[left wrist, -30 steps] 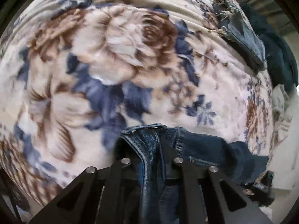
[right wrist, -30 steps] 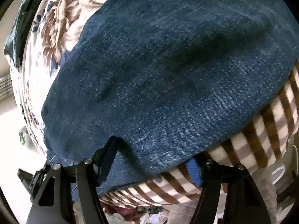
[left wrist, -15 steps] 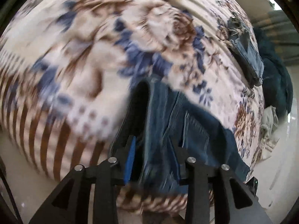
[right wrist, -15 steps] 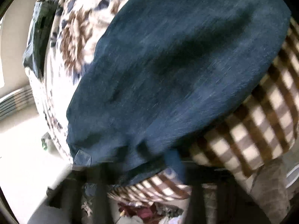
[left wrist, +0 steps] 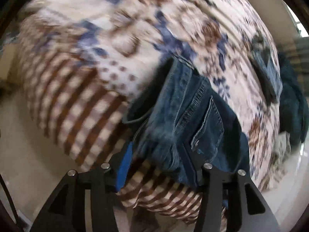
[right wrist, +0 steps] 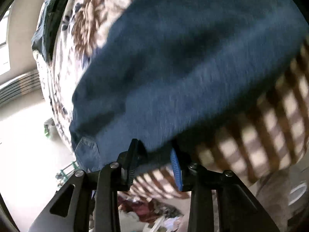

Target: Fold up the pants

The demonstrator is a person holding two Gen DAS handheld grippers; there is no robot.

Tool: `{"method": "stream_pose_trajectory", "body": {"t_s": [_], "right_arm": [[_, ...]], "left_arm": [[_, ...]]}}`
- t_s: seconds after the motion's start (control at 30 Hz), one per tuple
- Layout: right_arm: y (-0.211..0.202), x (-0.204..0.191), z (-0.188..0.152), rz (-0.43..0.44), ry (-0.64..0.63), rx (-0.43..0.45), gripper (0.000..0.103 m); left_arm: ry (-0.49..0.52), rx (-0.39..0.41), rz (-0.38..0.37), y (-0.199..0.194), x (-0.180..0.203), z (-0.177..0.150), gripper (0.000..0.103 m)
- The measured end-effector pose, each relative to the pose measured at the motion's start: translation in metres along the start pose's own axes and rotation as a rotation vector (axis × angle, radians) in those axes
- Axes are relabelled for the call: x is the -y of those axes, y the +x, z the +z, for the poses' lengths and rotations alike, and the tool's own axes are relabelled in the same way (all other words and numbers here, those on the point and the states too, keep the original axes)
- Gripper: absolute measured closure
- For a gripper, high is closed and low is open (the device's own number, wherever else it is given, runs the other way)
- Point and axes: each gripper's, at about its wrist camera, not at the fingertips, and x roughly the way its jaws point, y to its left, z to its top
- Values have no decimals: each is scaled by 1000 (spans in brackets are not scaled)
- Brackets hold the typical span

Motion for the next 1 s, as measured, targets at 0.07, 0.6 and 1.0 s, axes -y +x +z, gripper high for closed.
{"method": "stream_pose_trajectory", "body": {"t_s": [0.07, 0.6, 1.0], "right_arm": [[12, 4, -13, 1, -19, -24, 68], [23, -7, -31, 102, 23, 48, 66], [37, 3, -23, 68, 101, 133, 97]], "left_arm": [[-22, 45, 25, -17, -3, -15, 55], [71, 42, -3, 48, 50, -5, 90], [152, 74, 27, 31, 45, 0, 92]]}}
